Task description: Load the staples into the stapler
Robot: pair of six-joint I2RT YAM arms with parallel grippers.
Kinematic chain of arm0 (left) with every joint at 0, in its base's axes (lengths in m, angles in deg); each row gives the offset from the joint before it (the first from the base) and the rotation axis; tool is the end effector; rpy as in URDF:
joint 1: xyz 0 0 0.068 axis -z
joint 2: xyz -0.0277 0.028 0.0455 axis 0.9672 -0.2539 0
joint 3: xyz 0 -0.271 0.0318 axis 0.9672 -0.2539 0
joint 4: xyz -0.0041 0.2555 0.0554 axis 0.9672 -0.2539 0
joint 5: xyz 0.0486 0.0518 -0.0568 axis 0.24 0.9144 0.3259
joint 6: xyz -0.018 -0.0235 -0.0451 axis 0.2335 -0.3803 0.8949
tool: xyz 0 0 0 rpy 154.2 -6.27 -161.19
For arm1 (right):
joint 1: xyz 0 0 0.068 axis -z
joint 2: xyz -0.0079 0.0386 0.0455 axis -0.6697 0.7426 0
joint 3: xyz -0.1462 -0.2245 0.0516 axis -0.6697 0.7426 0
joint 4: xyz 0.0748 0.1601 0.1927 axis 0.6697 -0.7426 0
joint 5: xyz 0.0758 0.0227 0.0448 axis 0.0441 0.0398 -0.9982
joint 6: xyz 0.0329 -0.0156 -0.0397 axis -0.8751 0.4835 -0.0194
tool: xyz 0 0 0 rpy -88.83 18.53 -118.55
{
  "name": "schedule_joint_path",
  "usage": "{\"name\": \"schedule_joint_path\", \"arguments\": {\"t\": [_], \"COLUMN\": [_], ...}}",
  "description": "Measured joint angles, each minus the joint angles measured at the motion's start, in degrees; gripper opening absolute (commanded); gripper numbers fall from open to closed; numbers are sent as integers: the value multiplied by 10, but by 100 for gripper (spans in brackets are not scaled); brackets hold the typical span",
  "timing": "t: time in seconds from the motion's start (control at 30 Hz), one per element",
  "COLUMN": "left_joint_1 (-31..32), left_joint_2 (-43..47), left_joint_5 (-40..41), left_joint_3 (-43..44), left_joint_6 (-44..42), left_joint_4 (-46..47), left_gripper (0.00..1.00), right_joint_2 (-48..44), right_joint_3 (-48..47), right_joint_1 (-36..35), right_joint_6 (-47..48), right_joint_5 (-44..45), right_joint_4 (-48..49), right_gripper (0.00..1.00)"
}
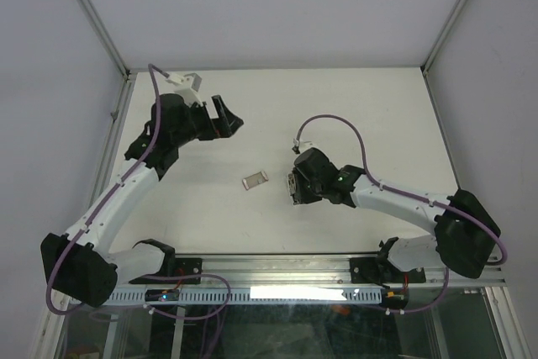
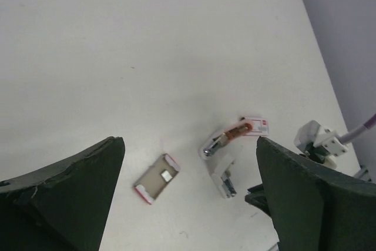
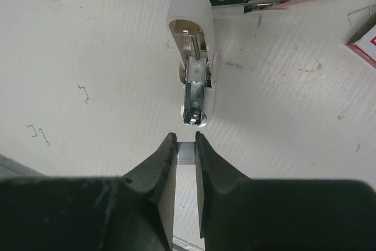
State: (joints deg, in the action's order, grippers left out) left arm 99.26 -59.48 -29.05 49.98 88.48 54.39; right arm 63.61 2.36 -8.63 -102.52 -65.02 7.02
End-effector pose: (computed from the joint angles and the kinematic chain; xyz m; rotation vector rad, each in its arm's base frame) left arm 0.2388 -0.1131 0.3215 0.0547 2.0992 -0.7361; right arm 0.1646 0.1952 0.2080 -0.4710 2.5405 0.4036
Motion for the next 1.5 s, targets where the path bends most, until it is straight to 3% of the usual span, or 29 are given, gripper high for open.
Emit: {"name": "schedule_joint_path", "arguments": {"t": [0.1, 0.2, 0.8, 1.5], "left_joint_1": [-54, -68, -72, -76], "left_joint_2": [9, 12, 23, 24], "left_joint_5": [-10, -9, 12, 13], "left_joint_3": [25, 25, 5, 4], "left_joint_6": [-39, -60, -103, -105], "left_joint_4": [-35, -57, -89, -89], "left_gripper": [99, 99, 99, 99], "right_joint_2": [14, 23, 107, 119], "right_joint_3": [-8, -14, -39, -43], "right_joint_1": [-14, -21, -28, -28], "right_joint_6": [-10, -14, -16, -16], "right_joint_5": [24, 41, 74, 89], "right_joint_4": [1, 3, 27, 29], "right_gripper": [17, 17, 16, 15]}}
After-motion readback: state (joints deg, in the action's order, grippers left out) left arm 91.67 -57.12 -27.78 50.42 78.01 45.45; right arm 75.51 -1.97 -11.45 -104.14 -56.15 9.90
